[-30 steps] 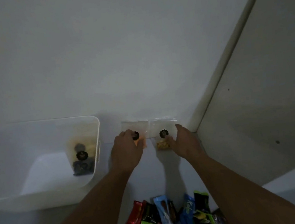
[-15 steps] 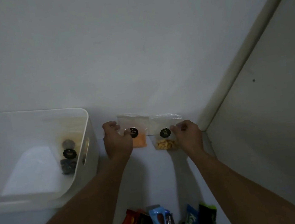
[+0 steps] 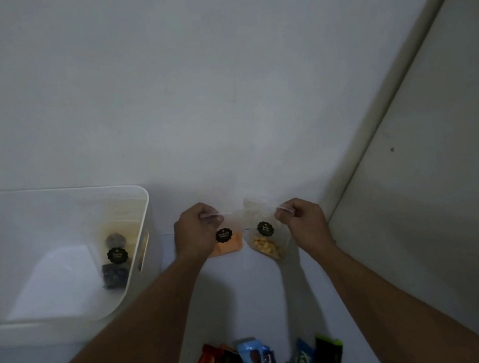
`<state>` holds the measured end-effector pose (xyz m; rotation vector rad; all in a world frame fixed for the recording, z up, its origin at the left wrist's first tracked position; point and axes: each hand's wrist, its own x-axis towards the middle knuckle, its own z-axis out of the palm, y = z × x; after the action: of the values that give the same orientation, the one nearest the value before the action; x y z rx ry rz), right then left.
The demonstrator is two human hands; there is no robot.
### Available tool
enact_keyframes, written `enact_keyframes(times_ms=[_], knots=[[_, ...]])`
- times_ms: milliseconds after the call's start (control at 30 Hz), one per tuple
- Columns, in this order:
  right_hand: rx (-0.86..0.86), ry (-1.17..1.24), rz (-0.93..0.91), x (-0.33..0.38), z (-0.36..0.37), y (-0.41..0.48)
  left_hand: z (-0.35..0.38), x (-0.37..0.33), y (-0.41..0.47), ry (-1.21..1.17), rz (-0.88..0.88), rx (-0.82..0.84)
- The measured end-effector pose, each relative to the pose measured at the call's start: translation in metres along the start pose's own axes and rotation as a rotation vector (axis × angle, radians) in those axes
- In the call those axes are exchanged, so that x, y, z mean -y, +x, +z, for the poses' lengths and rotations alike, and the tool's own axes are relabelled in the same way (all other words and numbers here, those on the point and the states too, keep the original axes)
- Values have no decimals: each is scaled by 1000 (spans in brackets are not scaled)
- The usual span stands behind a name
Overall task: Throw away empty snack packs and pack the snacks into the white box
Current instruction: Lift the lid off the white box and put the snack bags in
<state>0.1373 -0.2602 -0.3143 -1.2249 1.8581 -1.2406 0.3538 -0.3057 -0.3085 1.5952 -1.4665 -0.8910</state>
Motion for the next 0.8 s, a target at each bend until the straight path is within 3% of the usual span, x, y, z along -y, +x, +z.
enact_keyframes(times_ms=[267, 800], knots=[[-19, -101, -100, 48, -28, -24, -38, -46, -9, 137, 146, 75], [-87, -296, -249, 247, -46, -94, -214, -154, -16, -3, 335, 170]])
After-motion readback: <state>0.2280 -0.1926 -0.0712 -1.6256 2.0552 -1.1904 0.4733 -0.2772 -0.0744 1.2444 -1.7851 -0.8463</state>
